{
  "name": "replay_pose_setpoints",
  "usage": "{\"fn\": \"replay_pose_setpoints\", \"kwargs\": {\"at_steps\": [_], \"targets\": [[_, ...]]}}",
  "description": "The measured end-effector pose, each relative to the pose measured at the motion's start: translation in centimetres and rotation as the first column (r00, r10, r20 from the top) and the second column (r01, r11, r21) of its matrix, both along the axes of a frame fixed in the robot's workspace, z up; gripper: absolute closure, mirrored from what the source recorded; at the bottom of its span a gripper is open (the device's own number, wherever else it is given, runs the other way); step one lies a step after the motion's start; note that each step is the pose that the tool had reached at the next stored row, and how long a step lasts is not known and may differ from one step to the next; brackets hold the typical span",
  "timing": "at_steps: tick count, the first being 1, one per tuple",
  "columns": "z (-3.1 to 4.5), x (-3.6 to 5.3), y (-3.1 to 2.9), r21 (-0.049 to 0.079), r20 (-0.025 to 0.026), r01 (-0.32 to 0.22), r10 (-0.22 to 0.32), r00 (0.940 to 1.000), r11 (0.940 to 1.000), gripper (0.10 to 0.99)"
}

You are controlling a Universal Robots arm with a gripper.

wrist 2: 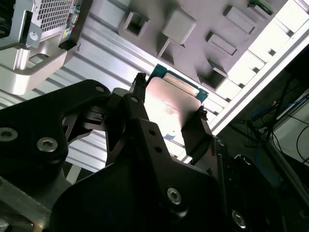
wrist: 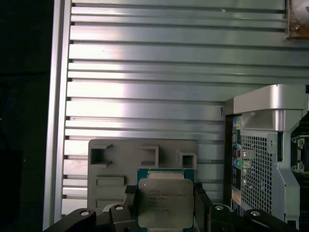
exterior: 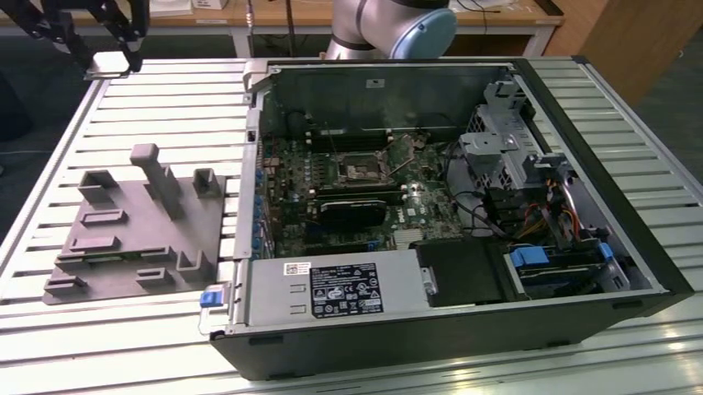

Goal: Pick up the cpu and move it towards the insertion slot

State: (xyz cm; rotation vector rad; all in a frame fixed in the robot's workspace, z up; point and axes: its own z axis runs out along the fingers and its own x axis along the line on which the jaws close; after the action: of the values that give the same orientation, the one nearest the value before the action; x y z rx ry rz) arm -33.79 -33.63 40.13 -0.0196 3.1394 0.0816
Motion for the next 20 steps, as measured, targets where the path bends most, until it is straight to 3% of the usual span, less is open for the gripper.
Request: {"fn": "replay_pose_setpoints", "kwargs": {"at_steps": [20], "targets": [[-0.03, 4.34, 0.31, 0.0, 0.0001, 0.0, 0.0, 1.0, 1.0, 0.541]]}}
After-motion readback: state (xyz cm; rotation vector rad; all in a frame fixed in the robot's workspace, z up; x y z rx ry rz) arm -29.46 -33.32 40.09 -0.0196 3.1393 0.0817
